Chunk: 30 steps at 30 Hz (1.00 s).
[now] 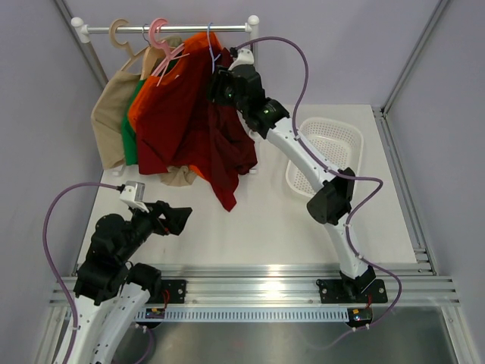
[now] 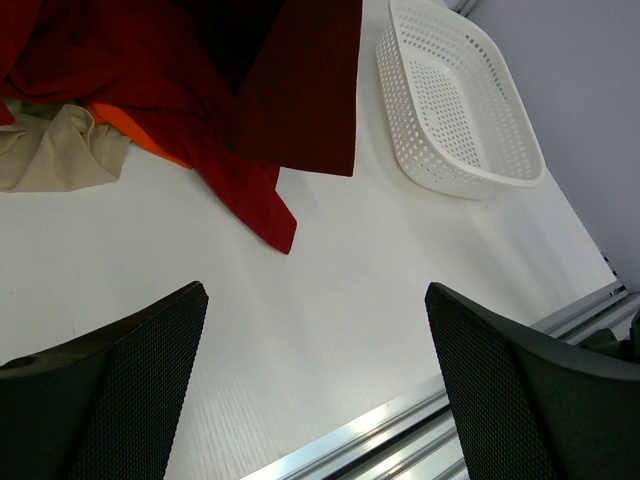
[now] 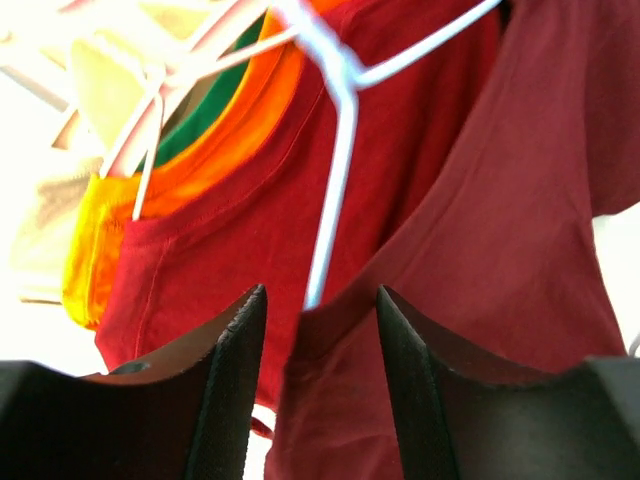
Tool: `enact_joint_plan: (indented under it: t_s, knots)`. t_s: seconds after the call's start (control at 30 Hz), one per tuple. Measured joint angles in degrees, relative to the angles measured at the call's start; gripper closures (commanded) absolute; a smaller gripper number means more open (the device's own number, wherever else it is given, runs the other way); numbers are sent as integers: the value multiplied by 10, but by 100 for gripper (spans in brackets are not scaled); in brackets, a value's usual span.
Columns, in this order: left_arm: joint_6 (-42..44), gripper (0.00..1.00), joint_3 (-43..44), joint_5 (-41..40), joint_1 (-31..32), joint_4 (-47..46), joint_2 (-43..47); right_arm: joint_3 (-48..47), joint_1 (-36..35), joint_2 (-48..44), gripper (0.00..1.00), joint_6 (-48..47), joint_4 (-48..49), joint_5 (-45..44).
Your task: Remove the t-shirt from the hanger
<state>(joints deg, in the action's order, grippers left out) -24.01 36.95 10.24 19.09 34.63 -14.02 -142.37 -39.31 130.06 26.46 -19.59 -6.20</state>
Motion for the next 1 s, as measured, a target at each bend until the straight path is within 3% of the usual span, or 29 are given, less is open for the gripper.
enact_joint_plan:
  t_s: [0.3,0.53,1.0]
  knots:
    - [0,8,0,0,1,0,0,80,-29,-9,70,-31,23,-64]
    - [0,8,0,0,3,0,0,108,-37,-47,100,-76,25,-110]
    - [0,8,0,0,3,0,-2,261,-67,-170,100,-127,93,-150]
